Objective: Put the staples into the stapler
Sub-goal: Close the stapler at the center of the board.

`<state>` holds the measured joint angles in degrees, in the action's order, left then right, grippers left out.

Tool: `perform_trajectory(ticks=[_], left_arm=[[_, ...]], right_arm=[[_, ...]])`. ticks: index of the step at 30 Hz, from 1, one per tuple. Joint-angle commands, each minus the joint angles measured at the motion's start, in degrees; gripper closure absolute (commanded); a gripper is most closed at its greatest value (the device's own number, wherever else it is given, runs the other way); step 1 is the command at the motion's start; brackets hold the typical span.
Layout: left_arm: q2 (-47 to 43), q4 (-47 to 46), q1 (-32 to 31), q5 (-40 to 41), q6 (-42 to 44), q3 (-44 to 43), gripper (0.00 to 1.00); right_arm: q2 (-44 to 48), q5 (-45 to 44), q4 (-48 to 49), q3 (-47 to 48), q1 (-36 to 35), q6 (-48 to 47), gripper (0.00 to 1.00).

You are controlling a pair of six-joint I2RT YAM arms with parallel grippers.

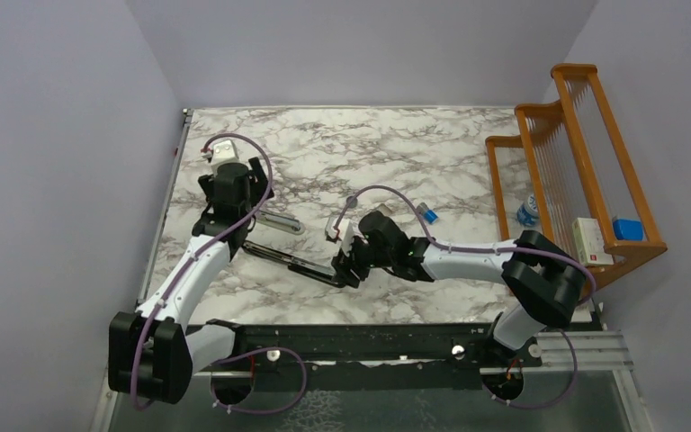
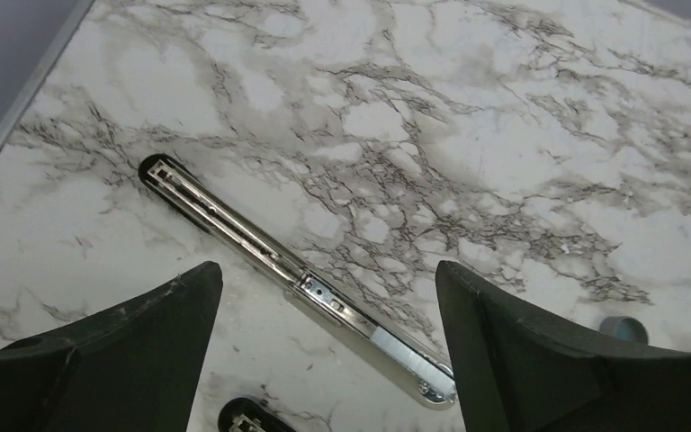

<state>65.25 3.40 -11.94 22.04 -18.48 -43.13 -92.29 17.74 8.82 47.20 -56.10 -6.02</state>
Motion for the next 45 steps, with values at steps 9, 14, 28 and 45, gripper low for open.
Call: perform_trajectory(ticks=[9, 14, 28, 45], left_arm=[[-2.4, 12.8, 3.3, -1.7, -18.9, 3.3, 0.01], [-2.8, 14.0, 4.0, -1.6, -19.0, 3.8, 0.01], [-2.3, 15.8, 6.2, -0.8, -25.7, 6.6, 0.01], [-8.8, 9.0, 7.4, -13.3, -38.5, 17.1, 0.01]], right_arm=[[-2.0, -2.4, 31.6, -15.1, 0.0, -1.1, 0.5], [-5.6, -0.9, 41.7, -17.9, 0.1, -1.0, 0.56], [-7.2, 0.5, 48.4, -19.5, -0.9, -0.2, 0.57], [-12.6, 2.5, 49.0, -15.9, -0.9, -1.3, 0.76]])
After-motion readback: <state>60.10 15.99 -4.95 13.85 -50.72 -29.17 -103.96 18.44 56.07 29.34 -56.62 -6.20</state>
